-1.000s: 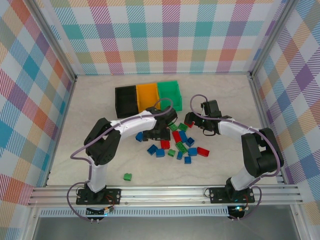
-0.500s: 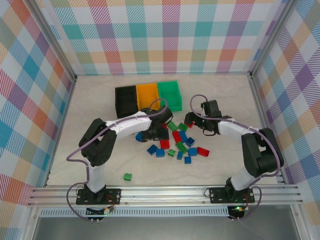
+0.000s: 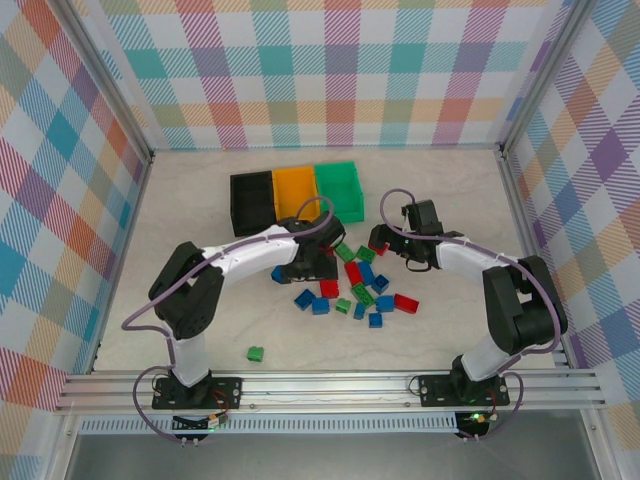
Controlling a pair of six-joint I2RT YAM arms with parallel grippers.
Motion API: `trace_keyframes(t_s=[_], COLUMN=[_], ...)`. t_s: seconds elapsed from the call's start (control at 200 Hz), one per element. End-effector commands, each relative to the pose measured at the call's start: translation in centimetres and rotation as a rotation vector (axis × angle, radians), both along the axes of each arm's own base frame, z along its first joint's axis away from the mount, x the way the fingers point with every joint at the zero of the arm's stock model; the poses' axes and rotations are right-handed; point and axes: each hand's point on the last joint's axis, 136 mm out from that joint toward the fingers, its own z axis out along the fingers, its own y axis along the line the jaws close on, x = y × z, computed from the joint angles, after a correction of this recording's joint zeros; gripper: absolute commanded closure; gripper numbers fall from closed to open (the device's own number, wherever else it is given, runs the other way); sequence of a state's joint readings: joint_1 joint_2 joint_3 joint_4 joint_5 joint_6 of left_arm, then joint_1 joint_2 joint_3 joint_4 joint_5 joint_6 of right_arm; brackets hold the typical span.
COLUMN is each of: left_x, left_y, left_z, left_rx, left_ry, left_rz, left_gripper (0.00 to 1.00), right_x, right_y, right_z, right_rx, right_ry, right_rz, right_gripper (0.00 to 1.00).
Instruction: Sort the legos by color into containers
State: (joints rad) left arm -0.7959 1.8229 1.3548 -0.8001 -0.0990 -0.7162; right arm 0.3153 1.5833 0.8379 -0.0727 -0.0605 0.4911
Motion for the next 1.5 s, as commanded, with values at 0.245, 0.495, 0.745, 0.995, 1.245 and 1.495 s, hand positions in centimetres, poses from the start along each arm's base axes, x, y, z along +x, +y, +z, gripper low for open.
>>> trace_keyframes(t_s=[0.245,0.495,0.745,0.995,1.245,1.495], left_x=[-0.7,-1.1,-1.1,-0.3,0.1,1.0], left_y=[-2.7,-3.3,-3.4,-3.2,-2.2,0.9], left_z=[1.7,-1.3,-3.7,-3.0,-0.5,5.0], left_rx=[-0.018,0.031,0.055,0.062,0.079,0.019], left_ry=[-0.033,0.043,0.065,0.021,-0.039,-0.138], left_rz=[-0.049,-0.059,-0.056,-0.051,-0.042,0.011], left_gripper=[0.08,0.08,0.19,0.43,0.44,0.45], right_x=[0.4,0.4,0.4,0.5,0.5,0.4], right_y=[0.3,0.2,0.2,0.2,0.2,0.2], right_z=[0.7,0.8,0.8,0.8,0.8,0.8], right_rx=[0.017,0.013,0.012,0.012,0.012,0.014], right_ry=[-0.008,-0.011,-0.01,-0.011,-0.012,-0.009], right_rz=[-0.005,-0.007,-0.006,-0.007,-0.006,-0.006], right_gripper=[0.03,0.03,0.03,0.03,0.03,0.03])
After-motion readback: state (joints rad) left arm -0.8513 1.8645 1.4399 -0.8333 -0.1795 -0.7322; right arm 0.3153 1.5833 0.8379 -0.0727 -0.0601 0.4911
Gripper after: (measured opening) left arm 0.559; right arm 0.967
